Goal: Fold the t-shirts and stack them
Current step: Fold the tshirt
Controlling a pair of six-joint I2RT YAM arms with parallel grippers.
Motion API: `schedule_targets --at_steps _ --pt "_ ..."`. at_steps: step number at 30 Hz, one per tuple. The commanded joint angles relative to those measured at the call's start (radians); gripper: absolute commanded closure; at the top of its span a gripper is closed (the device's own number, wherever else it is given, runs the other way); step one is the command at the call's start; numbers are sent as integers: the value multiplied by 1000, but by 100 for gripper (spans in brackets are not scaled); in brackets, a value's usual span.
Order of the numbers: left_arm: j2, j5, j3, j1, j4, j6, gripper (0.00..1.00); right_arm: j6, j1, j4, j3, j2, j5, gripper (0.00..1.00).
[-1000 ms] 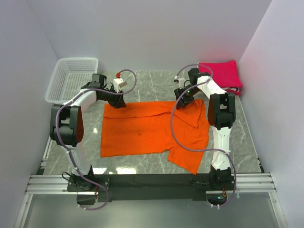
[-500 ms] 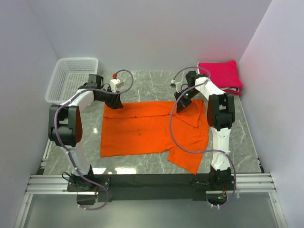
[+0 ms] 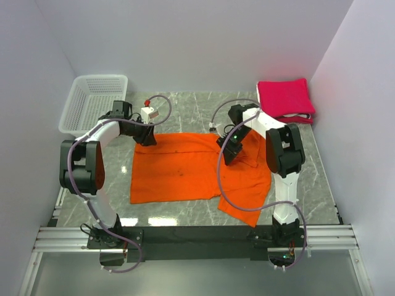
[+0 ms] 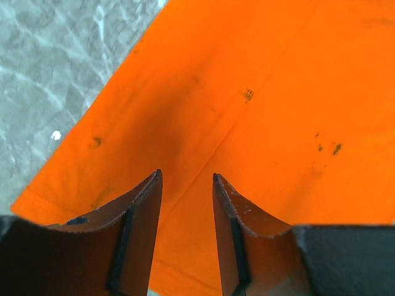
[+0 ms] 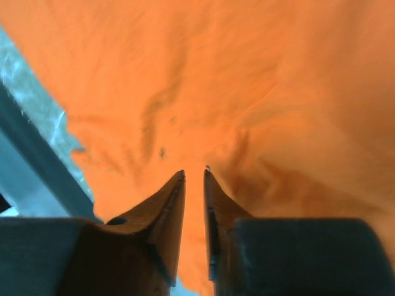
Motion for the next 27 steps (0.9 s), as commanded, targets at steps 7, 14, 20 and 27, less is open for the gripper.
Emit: schedule_targets --at_steps 7,14,20,27 --pt "14 -104 38 9 20 -85 55 22 -133 -102 228 -6 -1 63" --pt "104 -256 70 9 70 -182 58 237 -189 139 188 24 332 73" --pt "179 -379 109 15 74 -229 59 317 -226 232 177 67 536 73" --pt "322 -523 228 35 34 -263 61 353 -244 192 323 201 656 70"
